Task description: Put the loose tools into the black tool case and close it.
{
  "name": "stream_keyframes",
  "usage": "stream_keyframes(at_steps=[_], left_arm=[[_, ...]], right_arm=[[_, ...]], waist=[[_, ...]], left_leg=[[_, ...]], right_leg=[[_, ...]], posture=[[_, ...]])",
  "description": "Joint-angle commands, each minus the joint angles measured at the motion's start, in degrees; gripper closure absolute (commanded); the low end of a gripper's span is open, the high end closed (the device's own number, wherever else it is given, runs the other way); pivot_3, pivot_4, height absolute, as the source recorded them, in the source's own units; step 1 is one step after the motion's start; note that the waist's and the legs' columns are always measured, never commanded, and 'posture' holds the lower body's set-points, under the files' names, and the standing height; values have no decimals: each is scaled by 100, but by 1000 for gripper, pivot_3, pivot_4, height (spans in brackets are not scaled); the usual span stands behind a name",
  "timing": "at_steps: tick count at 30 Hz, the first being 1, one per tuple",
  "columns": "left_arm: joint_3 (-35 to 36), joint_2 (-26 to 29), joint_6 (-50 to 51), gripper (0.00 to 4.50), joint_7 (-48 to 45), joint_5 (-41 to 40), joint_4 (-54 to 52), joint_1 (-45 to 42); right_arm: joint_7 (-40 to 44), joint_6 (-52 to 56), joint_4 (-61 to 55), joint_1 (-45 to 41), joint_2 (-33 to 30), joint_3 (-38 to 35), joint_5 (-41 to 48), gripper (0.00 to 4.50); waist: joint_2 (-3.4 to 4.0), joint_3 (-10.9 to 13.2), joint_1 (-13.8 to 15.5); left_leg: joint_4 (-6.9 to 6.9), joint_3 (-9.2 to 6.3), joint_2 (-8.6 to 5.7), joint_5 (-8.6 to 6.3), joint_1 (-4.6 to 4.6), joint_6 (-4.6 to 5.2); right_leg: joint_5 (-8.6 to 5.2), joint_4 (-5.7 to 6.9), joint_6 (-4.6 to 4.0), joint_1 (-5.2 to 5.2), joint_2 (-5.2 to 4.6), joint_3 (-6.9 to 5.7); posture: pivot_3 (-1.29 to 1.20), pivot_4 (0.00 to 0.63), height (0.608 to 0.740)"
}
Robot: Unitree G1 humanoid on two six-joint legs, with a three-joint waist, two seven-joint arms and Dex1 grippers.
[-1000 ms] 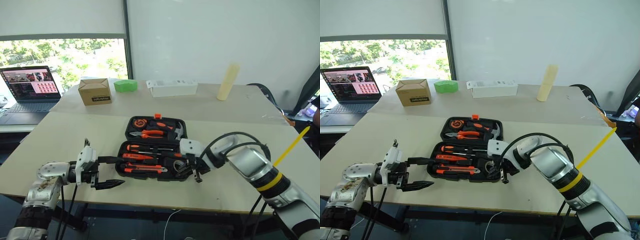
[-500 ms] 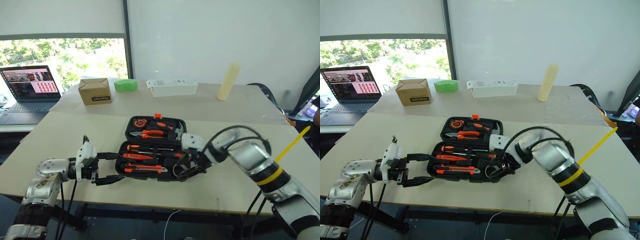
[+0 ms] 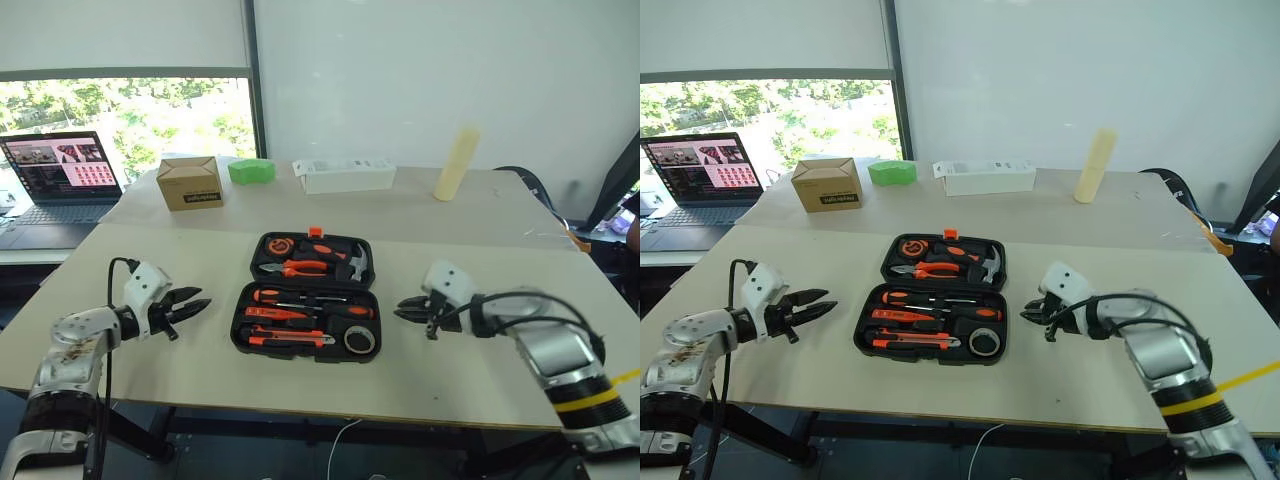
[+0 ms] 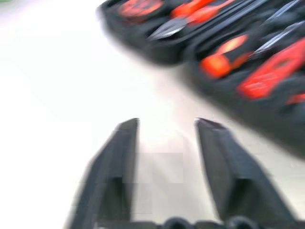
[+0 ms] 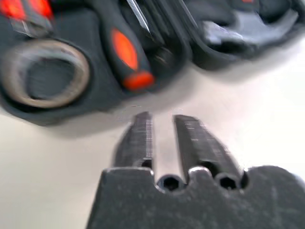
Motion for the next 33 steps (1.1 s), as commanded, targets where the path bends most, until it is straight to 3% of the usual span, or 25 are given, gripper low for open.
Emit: stream_keyframes(at_steps=[1, 8, 18, 24, 33], left_arm=[[-257, -136, 401, 4383, 85, 79, -190, -140], [-703, -523, 668, 4383, 87, 171, -460, -318], [-1101, -759, 842, 4383, -99, 238, -955, -150], [-1065, -741, 951, 4383, -75, 263, -1206, 115], [-623, -497, 1326, 4383, -15, 77, -1416, 375]], right_arm=[[-569, -344, 56, 82, 159, 52, -394, 4500], [-649, -143, -89, -21, 560, 241, -406, 4500], [-434, 940, -1133, 187, 546, 502, -320, 4500], [-493, 1558, -1700, 419, 515, 549, -276, 4500], [-431, 1398, -1710, 714, 191, 165, -172, 4500]], waist=[[0, 0, -7], [0, 0, -29], [0, 0, 32], [0, 0, 42], [0, 0, 42]], left_leg=[[1, 5, 0, 0, 1, -1], [0, 6, 2, 7, 0, -11], [0, -14, -1, -2, -4, 4], [0, -15, -3, -2, -6, 3], [1, -18, -3, -13, 0, 23]], right_leg=[[0, 2, 0, 1, 0, 0], [0, 0, 0, 2, 6, 0], [0, -5, 0, 2, 3, 1], [0, -12, 1, 3, 1, 0], [-1, -9, 1, 8, 2, 0]], posture=[[0, 150, 740], [0, 150, 740], [0, 150, 740], [0, 150, 740], [0, 150, 740]])
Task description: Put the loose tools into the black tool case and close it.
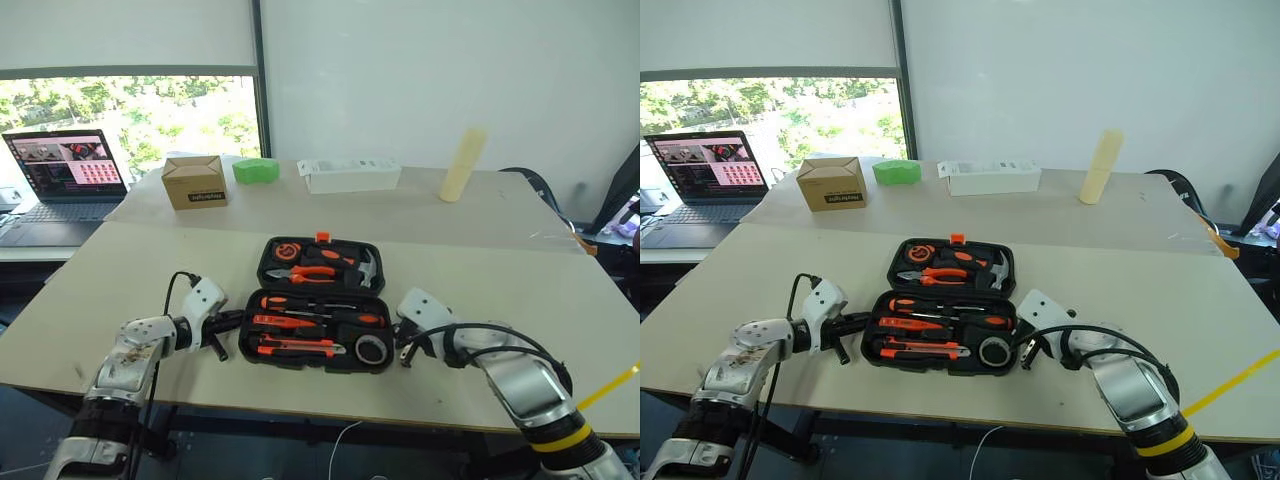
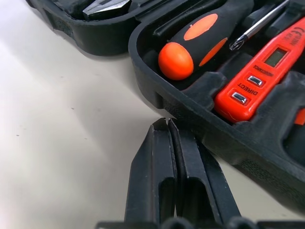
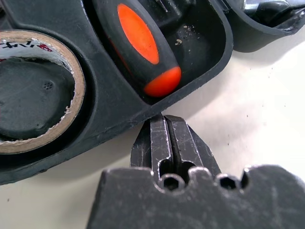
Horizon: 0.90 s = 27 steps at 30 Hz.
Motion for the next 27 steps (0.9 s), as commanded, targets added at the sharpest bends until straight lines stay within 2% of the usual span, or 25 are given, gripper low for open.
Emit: stream_keyframes(at_steps=[1, 4, 6, 7, 8, 10, 11, 13, 14, 18, 20, 27], left_arm=[[293, 204, 584, 4155, 0, -321, -111, -94], [510, 526, 1466, 3335, -50, -602, -96, -392], [470, 719, 2213, 2425, -222, -823, -40, -729], [506, 738, 2420, 2166, -263, -951, 14, -863], [549, 748, 2655, 1721, -294, -1077, 51, -1001], [509, 768, 3367, 975, -206, -1151, 480, -1632], [514, 658, 3666, 690, -14, -1132, 927, -2105], [532, 474, 3932, 678, 239, -1092, 1549, -2702], [529, 393, 4005, 678, 327, -1062, 1791, -2919], [525, -161, 3850, 678, 1071, -785, 2891, -3747], [442, -296, 3693, 678, 1202, -644, 3232, -3937], [590, -450, 3329, 678, 1574, -509, 3896, -4180]], right_arm=[[263, -71, -241, -19, -154, -534, 476, 4213], [642, 400, -256, -181, -346, -1027, 1079, 3382], [740, 745, -92, -451, -382, -1271, 1438, 2561], [747, 936, -25, -563, -379, -1345, 1575, 2325], [758, 1166, 36, -673, -381, -1401, 1719, 1953], [694, 1459, 484, -1223, -260, -1466, 1894, 1258], [456, 1951, 1020, -1776, -95, -1456, 1874, 917], [89, 2548, 1774, -2508, 162, -1464, 1850, 185], [-44, 2679, 2079, -2774, 282, -1494, 1850, 38], [-513, 2260, 3930, -3766, 662, -1137, 1383, 38], [-775, 2027, 4725, -4134, 875, -1200, 1275, 38], [-637, 1228, 6027, -4646, 1198, -878, 952, 38]], waist=[[0, 0, -8], [-4, 3, -22], [-7, 4, -34], [-7, 4, -39], [-7, 4, -40], [-7, 4, -48], [-12, 8, -56], [-15, 11, -79], [-15, 11, -84], [-15, 10, -103], [-15, 10, -146], [-15, 11, -298]], left_leg=[[0, -1, 0, -1, 0, 2], [2, -3, 1, -3, -1, 7], [3, -8, 4, -3, 2, 6], [4, -8, 5, -3, 3, 6], [3, -8, 4, -3, 7, 6], [1, -9, 4, -3, 23, 6], [3, -10, 4, -2, 30, 5], [7, -9, -1, 7, 26, 1], [4, -10, -4, 16, 26, 3], [-10, -13, -4, 24, 23, -5], [-10, -7, -7, 45, 15, -40], [-32, 25, -17, 48, -28, -48]], right_leg=[[0, 0, 0, 0, 0, 0], [0, 1, 0, -3, 1, 1], [0, 1, -1, -3, 6, 0], [0, 1, -1, -3, 6, 0], [0, -1, -1, -2, 5, 1], [-1, 0, -3, 9, 6, 2], [-1, 3, -3, 16, 7, 2], [5, 10, -9, 11, 6, 4], [10, 10, -11, 10, 5, 5], [11, 27, -15, 10, 9, 3], [11, 24, -14, 6, 7, 4], [10, 13, -5, -46, -4, 0]], posture=[[0, 150, 740], [0, 150, 740], [0, 150, 740], [0, 150, 740], [0, 150, 740], [0, 150, 740], [0, 150, 740], [0, 150, 740], [0, 150, 740], [0, 150, 740], [0, 150, 740], [0, 150, 740]])
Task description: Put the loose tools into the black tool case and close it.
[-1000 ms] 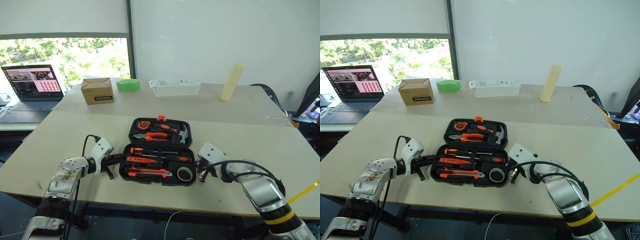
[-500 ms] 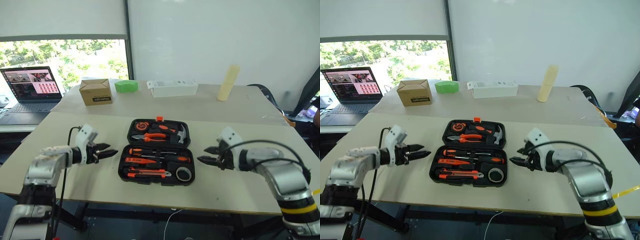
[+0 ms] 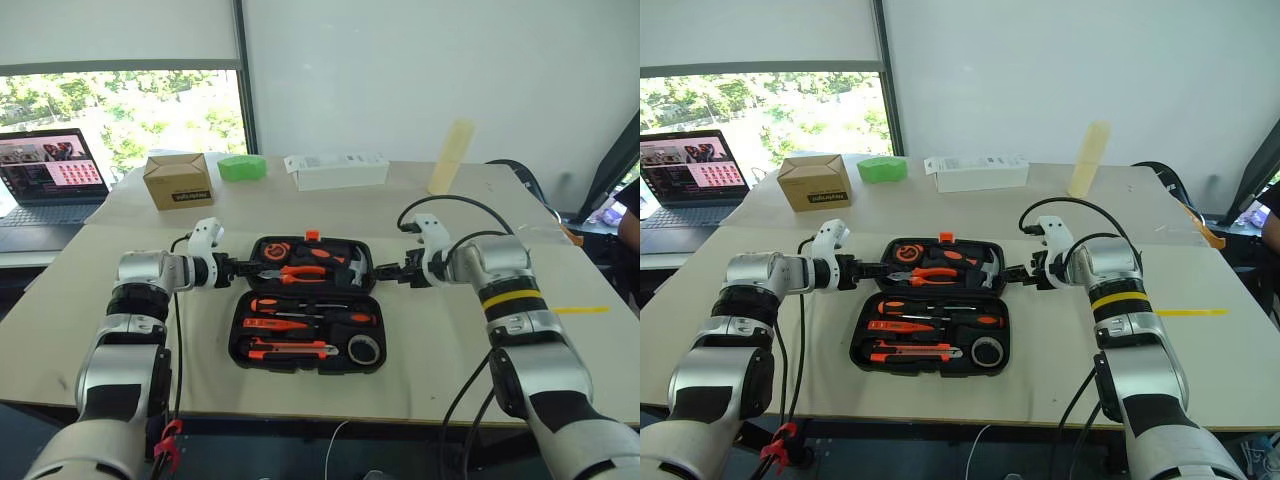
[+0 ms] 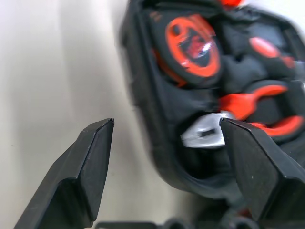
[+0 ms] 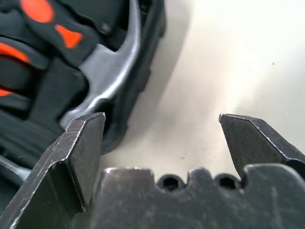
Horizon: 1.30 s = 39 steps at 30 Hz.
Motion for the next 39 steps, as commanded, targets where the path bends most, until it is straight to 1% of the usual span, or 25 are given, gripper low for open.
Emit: stream_keyframes(at_steps=[1, 4, 5, 6, 7, 8, 9, 11, 13, 17, 18, 21, 22, 24, 26, 28, 31, 33, 34, 36, 39], left_arm=[[215, -15, -241, 678, 199, 5, 125, -239], [140, -25, -173, 678, 115, 28, 57, -148], [104, -17, -122, 678, 78, 39, 22, -117], [89, -10, -82, 678, 58, 43, 8, -99], [72, -3, -62, 936, 48, 56, 6, -87], [59, 1, -55, 1197, 51, 70, 9, -79], [51, 2, -56, 1359, 58, 81, 26, -70], [38, -6, -82, 2162, 62, 104, 70, -54], [24, -27, -50, 2828, 46, 125, 108, -46], [115, -84, 16, 4325, 43, 83, 257, -60], [155, -98, 32, 4478, 53, 60, 277, -64], [290, -117, -30, 4478, 95, 2, 307, -60], [368, -107, -79, 4478, 82, -47, 279, -35], [666, -111, -481, 4478, -118, -308, -71, 167], [874, -131, -1048, 4478, -368, -498, -573, 469], [921, -129, -1773, 4478, -698, -560, -1247, 933], [948, -133, -2301, 4478, -1017, -681, -2017, 1507], [909, -94, -2760, 4478, -1269, -714, -2692, 2063], [944, -123, -3184, 4478, -1321, -696, -3090, 2425], [1021, -199, -4091, 4478, -1219, -537, -3533, 2907], [983, -165, -5210, 4478, -1215, -254, -3874, 3584]], right_arm=[[156, -497, 314, -267, 45, 191, -199, 38], [231, -594, 581, -351, 164, 239, -241, 38], [226, -635, 689, -388, 209, 240, -260, 552], [246, -684, 779, -422, 240, 264, -292, 695], [244, -725, 872, -462, 273, 261, -313, 1059], [240, -761, 957, -500, 302, 253, -332, 1302], [257, -795, 1037, -543, 329, 274, -364, 1702], [236, -866, 1202, -616, 381, 303, -426, 2456], [206, -947, 1378, -673, 418, 317, -488, 3044], [253, -1010, 1642, -769, 472, 323, -524, 4413], [264, -1041, 1674, -780, 471, 317, -525, 4493], [272, -1188, 1676, -785, 457, 199, -448, 4493], [351, -1396, 1501, -717, 443, 71, -327, 4493], [625, -2155, 543, -259, 298, -109, -138, 4493], [800, -2688, -423, 268, 159, -189, -68, 4493], [852, -3157, -1447, 878, 22, -280, -17, 4493], [892, -3801, -2513, 1603, -181, -252, -108, 4493], [896, -4208, -3261, 2243, -397, -222, -225, 4493], [879, -4601, -3645, 2684, -539, -227, -343, 4493], [799, -5300, -4089, 3304, -750, -231, -555, 4493], [698, -6462, -4303, 4152, -991, -295, -814, 4493]], waist=[[0, 0, -31], [0, 0, -39], [0, 0, -40], [0, 0, -42], [0, 0, -42], [0, 0, -43], [0, 0, -40], [0, 0, -38], [0, 0, -34], [2, -1, -16], [2, -1, -14], [2, -1, -15], [2, -1, -16], [2, -1, -8], [4, 1, 1], [4, 2, 2], [5, 2, 2], [5, 2, -2], [5, 2, -1], [5, 2, 7], [4, 3, 49]], left_leg=[[-2, 2, 0, 0, 1, 0], [-1, 2, 1, 1, 0, -2], [2, 1, 2, 3, 1, -6], [3, 0, 2, 4, 1, -7], [4, 0, 2, 6, 5, -10], [4, -1, 3, 7, 6, -12], [5, -5, 4, 8, 9, -14], [6, -13, 4, 10, 10, -16], [6, -17, 3, 10, 11, -15], [9, -20, 2, 10, 28, -15], [9, -22, 1, 10, 36, -13], [9, -36, 1, 8, 39, -10], [8, -37, 0, 8, 40, -10], [8, -38, 1, 9, 38, -11], [9, -42, 4, 9, 26, -11], [10, -42, 2, 11, 4, -13], [11, -38, 1, 11, -41, -15], [13, -33, -10, 13, -63, -16], [9, -33, -10, 13, -62, -16], [5, -34, -8, 12, -62, -16], [5, -25, -8, 10, -64, -13]], right_leg=[[0, -1, 1, 0, -1, -1], [-1, -6, 2, 4, -2, 0], [-1, -5, 2, 7, -1, 0], [-1, -4, 2, 7, -2, 1], [-1, -1, 2, 9, -1, 3], [-1, 1, 1, 10, 0, 3], [-1, 6, 1, 10, 0, 4], [-1, 13, 1, 10, 0, 4], [0, 14, 0, 11, -1, 5], [0, 14, 0, 34, -4, 3], [0, 15, 0, 42, -6, 4], [2, 18, 1, 44, -8, 6], [2, 20, 1, 44, -7, 6], [2, 20, 0, 43, -7, 6], [2, 20, 1, 32, -12, 6], [4, 21, 3, 10, -14, 6], [5, 29, 3, -48, -16, 9], [5, 29, 3, -71, -17, 7], [5, 26, 3, -71, -17, 6], [5, 21, 4, -70, -17, 3], [4, 1, 4, -66, -17, 2]], posture=[[0, 150, 740], [0, 150, 740], [0, 150, 740], [0, 150, 740], [0, 150, 740], [0, 150, 740], [0, 150, 740], [0, 150, 740], [0, 150, 740], [0, 150, 740], [0, 150, 740], [0, 150, 740], [0, 150, 740], [0, 150, 740], [0, 150, 740], [0, 150, 740], [0, 150, 740], [0, 150, 740], [0, 150, 740], [0, 150, 740], [0, 150, 740]])
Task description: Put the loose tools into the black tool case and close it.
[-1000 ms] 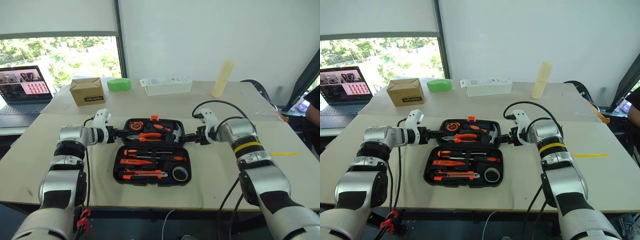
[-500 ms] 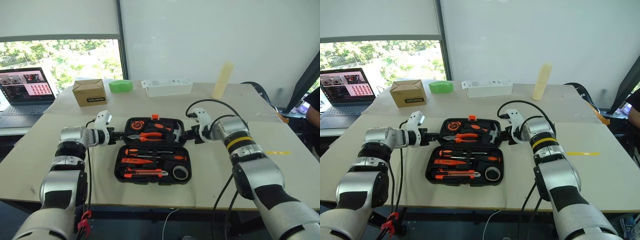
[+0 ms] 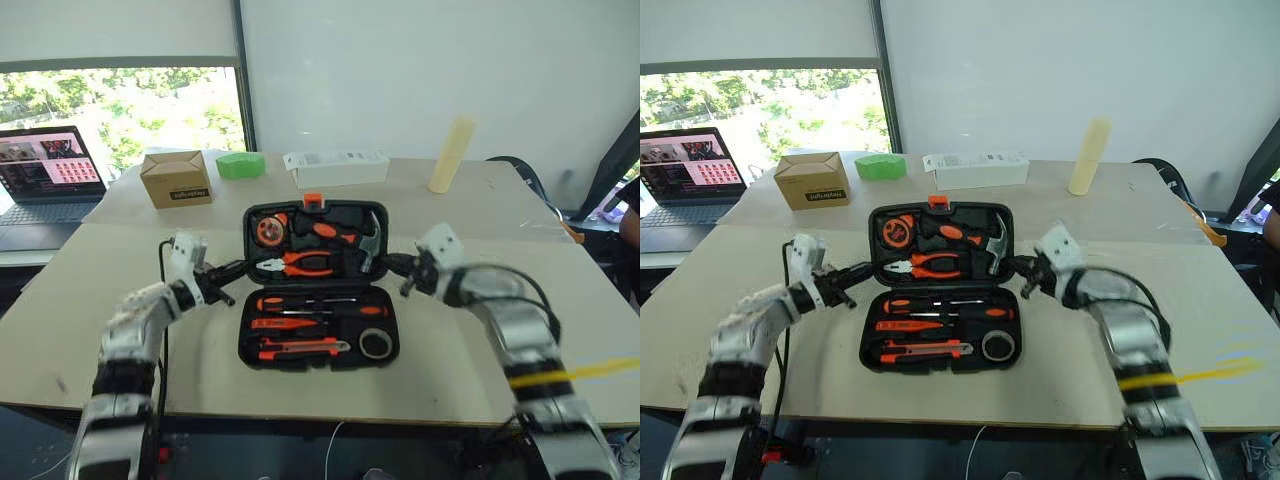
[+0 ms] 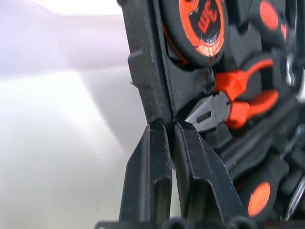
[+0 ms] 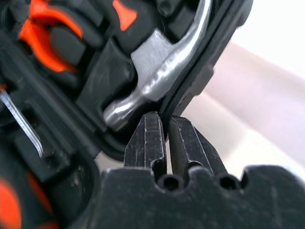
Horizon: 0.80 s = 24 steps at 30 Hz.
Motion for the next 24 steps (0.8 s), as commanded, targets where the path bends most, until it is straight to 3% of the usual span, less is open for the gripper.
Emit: stream_keyframes(at_steps=[1, 5, 9, 13, 21, 24], left_arm=[[196, 239, -1790, 4478, 50, 427, -599, 544], [-96, 405, -3247, 4478, -76, 953, -618, 1260], [-430, 724, -4482, 4478, -416, 1201, -338, 1685], [-574, 969, -4707, 4478, -660, 973, -69, 1803], [-820, 1457, -5688, 1576, -1025, 1064, 998, 1309], [-802, 1458, -5378, 398, -973, 967, 1236, 1121]], right_arm=[[-136, -1538, -526, 751, -357, -258, -353, 4493], [-395, -3302, -77, 1458, -707, -160, -1029, 4493], [-1004, -4889, 756, 1669, -1150, 3, -2000, 4493], [-1419, -5512, 1199, 1682, -1352, 51, -2262, 4493], [-1524, -5972, 1455, 1533, -1547, 259, -2369, 1704], [-1489, -5856, 1558, 1513, -1598, 279, -2289, 603]], waist=[[0, 0, 17], [-1, 1, 60], [-1, 4, 92], [1, 3, 111], [1, 2, 97], [1, 2, 98]], left_leg=[[0, 4, 1, 0, 0, 0], [8, 19, 5, -5, 35, 10], [5, 31, 22, -44, 147, 73], [2, 33, 30, -46, 213, 75], [0, 39, 36, -46, 213, 76], [1, 39, 35, -46, 214, 77]], right_leg=[[0, -7, 0, 1, 1, 1], [0, -14, -1, 22, 3, 21], [-3, -21, -2, 134, 2, 25], [-12, -24, -6, 198, 1, 28], [-12, -18, -7, 191, 8, 34], [-11, -18, -7, 194, 6, 36]], posture=[[0, 150, 740], [0, 150, 740], [0, 150, 740], [0, 150, 740], [0, 150, 740], [0, 150, 740]])
